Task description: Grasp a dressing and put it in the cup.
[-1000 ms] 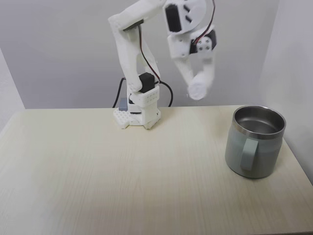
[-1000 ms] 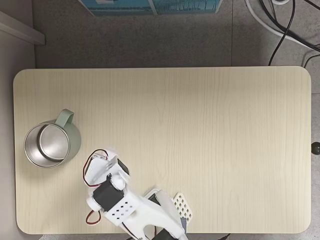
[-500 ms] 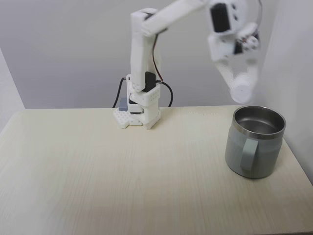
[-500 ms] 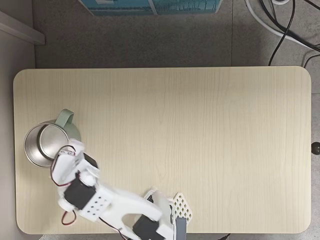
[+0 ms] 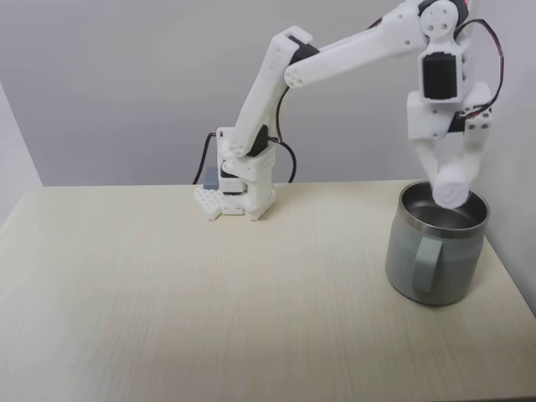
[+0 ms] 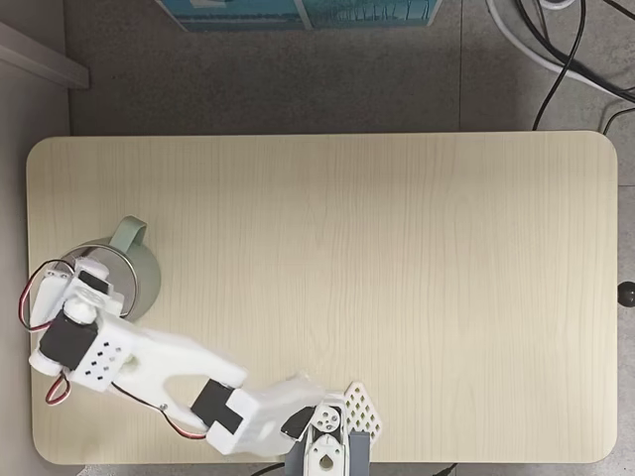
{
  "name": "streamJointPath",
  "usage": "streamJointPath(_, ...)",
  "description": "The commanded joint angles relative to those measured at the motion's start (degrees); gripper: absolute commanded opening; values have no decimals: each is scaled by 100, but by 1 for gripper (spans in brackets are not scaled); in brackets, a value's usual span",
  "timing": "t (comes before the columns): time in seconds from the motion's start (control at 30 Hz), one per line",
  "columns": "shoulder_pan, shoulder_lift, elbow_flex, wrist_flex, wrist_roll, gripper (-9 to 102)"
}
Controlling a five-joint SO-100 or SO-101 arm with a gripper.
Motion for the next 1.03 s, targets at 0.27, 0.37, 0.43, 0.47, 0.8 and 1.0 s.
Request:
streamJointPath(0.27, 9, -721, -290, 176, 70, 21)
streamJointPath(0.37, -35, -773, -404, 176, 105, 21)
streamJointPath(0.43, -35, -800, -360, 176, 114, 21)
streamJointPath(0.47, -26, -844, -352, 167, 114, 21)
streamJointPath(0.8, -114, -905, -457, 167, 114, 21)
streamJointPath(1.0, -88, -844, -431, 132, 35, 21)
